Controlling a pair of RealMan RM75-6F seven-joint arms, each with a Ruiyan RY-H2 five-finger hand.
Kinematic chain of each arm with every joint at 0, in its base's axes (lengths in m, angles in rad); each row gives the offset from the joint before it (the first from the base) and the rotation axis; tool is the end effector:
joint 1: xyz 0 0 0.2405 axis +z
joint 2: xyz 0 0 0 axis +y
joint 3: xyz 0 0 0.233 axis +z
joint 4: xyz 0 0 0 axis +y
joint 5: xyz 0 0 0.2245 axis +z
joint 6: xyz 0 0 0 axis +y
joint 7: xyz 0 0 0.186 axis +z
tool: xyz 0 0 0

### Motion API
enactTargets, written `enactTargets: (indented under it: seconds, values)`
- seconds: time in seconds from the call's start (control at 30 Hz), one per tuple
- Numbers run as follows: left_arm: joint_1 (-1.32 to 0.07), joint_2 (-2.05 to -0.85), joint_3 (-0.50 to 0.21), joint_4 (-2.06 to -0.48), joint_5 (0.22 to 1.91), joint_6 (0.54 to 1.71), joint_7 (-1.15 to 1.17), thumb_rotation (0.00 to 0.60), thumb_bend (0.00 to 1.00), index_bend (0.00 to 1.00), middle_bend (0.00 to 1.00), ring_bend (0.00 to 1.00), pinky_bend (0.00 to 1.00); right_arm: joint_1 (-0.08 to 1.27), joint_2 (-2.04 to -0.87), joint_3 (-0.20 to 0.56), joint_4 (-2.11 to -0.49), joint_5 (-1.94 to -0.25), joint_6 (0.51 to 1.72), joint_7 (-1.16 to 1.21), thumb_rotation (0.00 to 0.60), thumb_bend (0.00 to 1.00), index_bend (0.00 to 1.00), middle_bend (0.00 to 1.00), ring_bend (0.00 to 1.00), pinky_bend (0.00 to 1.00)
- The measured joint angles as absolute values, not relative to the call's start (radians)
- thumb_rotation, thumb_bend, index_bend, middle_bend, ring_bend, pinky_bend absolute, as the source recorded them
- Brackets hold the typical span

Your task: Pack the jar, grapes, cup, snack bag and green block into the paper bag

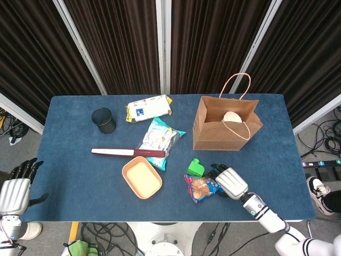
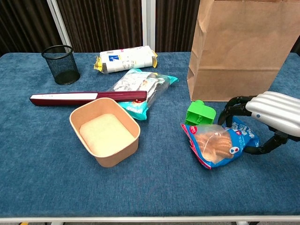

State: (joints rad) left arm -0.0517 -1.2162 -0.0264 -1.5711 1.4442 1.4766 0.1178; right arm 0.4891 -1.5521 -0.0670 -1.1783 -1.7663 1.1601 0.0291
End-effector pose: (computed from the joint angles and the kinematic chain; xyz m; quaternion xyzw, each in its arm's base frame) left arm -0.3124 0.2064 0.1072 -0.5904 -0.4018 -0.3401 0.6118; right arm -0.2151 -0.2817 -0.0528 0.8187 -0.2791 0.3671 0.3421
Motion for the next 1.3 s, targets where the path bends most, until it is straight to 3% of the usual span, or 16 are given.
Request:
enactTargets:
  seconds: [0.17, 0.23, 0.57, 0.8, 1.1, 1.3]
  values:
    - [-0.048, -1.216, -0.027, -1.568, 1.444, 1.481, 0.114, 0.600, 0.07, 0.21, 0.20, 0.14, 0.18, 0.482, -1.590, -0.070, -1.102, -1.786, 1.226, 0.035, 0.600, 0.48, 0.70, 0.58, 0.41, 0.58]
    - [-0.048, -1.216, -0.026, -1.568, 1.445, 1.481, 0.114, 0.600, 0.07, 0.21, 0.20, 0.14, 0.18, 0.482, -1.592, -0.069, -1.090, -1.797, 1.260, 0.047, 0.600, 0.50, 0.73, 0.60, 0.43, 0.60]
    - [-0.050, -1.210, -0.029, -1.581, 1.455, 1.488, 0.125, 0.600, 0.07, 0.21, 0.20, 0.14, 0.18, 0.506, -1.474, -0.054, -1.171, -1.893, 1.476, 0.151, 0.600, 0.50, 0.75, 0.62, 0.45, 0.60]
    - [-0.059, -1.205, -0.033, -1.593, 1.462, 1.484, 0.139, 0.600, 0.07, 0.21, 0.20, 0.14, 0.18, 0.523, -1.314, 0.041, -1.375, -1.930, 1.636, 0.117, 0.600, 0.50, 0.75, 0.62, 0.45, 0.60]
    - [-0.059, -1.200, -0.031, -1.603, 1.455, 1.478, 0.147, 0.600, 0.07, 0.21, 0.20, 0.14, 0.18, 0.543, -1.147, 0.220, -1.544, -1.784, 1.667, 0.098, 0.600, 0.49, 0.75, 0.62, 0.45, 0.60]
    - [-0.063, -1.199, -0.031, -1.607, 1.454, 1.472, 0.151, 0.600, 0.07, 0.21, 0.20, 0.14, 0.18, 0.557, -1.103, 0.271, -1.566, -1.596, 1.556, 0.102, 0.600, 0.49, 0.74, 0.62, 0.44, 0.60]
